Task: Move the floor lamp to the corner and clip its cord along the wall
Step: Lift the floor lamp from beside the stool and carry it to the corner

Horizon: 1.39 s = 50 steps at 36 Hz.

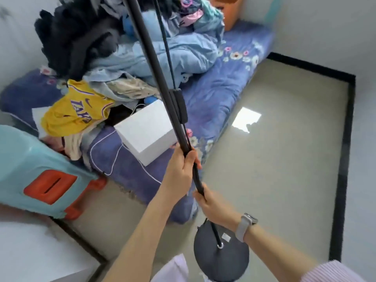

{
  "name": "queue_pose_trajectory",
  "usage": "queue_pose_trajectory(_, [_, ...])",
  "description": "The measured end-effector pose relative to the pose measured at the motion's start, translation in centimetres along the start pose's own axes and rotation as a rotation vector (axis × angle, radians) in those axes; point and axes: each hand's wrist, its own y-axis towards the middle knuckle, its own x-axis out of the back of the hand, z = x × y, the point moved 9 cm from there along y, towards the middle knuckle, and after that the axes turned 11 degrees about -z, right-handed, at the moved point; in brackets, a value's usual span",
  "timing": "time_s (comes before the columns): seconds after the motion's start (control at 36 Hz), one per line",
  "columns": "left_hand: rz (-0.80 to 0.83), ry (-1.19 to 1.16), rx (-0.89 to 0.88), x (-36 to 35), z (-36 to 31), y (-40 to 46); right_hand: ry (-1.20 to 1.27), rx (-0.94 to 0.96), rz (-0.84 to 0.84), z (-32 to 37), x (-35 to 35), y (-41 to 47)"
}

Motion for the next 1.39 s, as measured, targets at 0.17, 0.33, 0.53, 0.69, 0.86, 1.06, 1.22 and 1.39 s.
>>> queue_pose_trajectory(0.17, [0.134,-0.008,-0.062,-13.9,-4.7,1.4,0.059,-0.020,-0.201,-3.0,13.1,-0.8])
queue_pose_trajectory(0.33, [0.343,-0.017,-0.134,-26.2,-8.9,2.8,0.114,-0.084,-0.349,-7.4,24.0,-0.6])
queue_pose_trajectory(0.53, [0.532,-0.031,-0.200,-38.5,-12.2,6.5,0.221,-0.157,-0.548,-11.2,34.8,2.2])
queue_pose_trajectory(0.69, [0.688,-0.041,-0.276,-48.3,-13.2,11.8,0.260,-0.184,-0.651,-14.3,43.3,7.1])
queue_pose_trajectory(0.86, [0.804,-0.034,-0.277,-57.3,-14.0,20.1,0.294,-0.209,-0.707,-15.7,51.8,15.0])
queue_pose_trajectory(1.06, [0.898,-0.004,-0.352,-66.4,-17.0,29.5,0.313,-0.217,-0.784,-16.0,61.9,23.1])
queue_pose_trajectory(1.22, [0.934,-0.028,-0.358,-74.6,-18.1,36.4,0.344,-0.195,-0.846,-17.9,70.4,29.2])
queue_pose_trajectory(1.39, [0.933,-0.028,-0.376,-84.0,-17.2,43.4,0.329,-0.199,-0.855,-22.0,78.8,36.3])
